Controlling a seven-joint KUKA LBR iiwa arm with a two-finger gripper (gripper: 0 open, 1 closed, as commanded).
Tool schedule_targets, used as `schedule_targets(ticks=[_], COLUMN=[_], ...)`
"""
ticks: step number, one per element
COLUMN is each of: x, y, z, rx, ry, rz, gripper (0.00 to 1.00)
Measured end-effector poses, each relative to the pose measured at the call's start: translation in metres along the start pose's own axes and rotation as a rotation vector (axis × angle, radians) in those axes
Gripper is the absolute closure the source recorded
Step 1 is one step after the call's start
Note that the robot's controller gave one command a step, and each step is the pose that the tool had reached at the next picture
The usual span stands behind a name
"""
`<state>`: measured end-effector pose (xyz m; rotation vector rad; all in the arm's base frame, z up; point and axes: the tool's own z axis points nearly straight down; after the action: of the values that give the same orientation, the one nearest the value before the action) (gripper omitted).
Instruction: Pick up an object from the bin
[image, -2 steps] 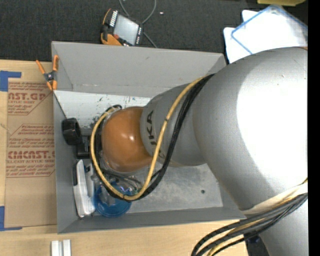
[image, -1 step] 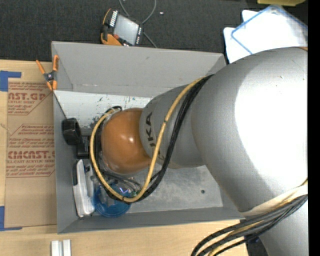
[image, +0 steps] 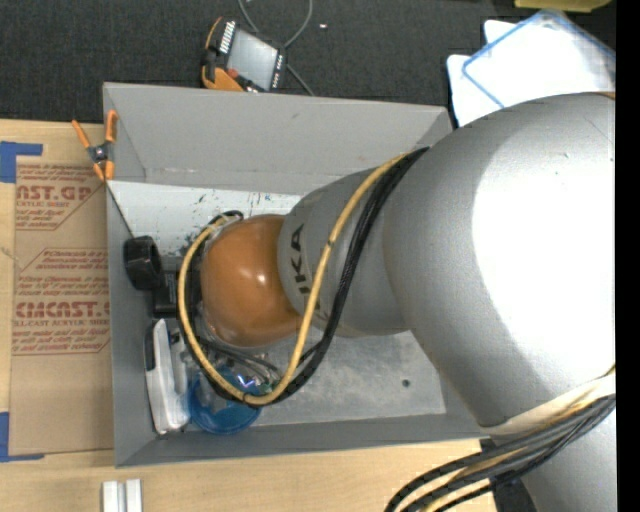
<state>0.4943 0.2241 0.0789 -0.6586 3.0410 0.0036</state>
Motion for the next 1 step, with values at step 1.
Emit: schedule_targets(ticks=[1], x=[0.017], y=[-0.0131], z=[-0.0819], rx=[0.0], ry=[-0.005], rz=[-0.207], gripper=[1.0])
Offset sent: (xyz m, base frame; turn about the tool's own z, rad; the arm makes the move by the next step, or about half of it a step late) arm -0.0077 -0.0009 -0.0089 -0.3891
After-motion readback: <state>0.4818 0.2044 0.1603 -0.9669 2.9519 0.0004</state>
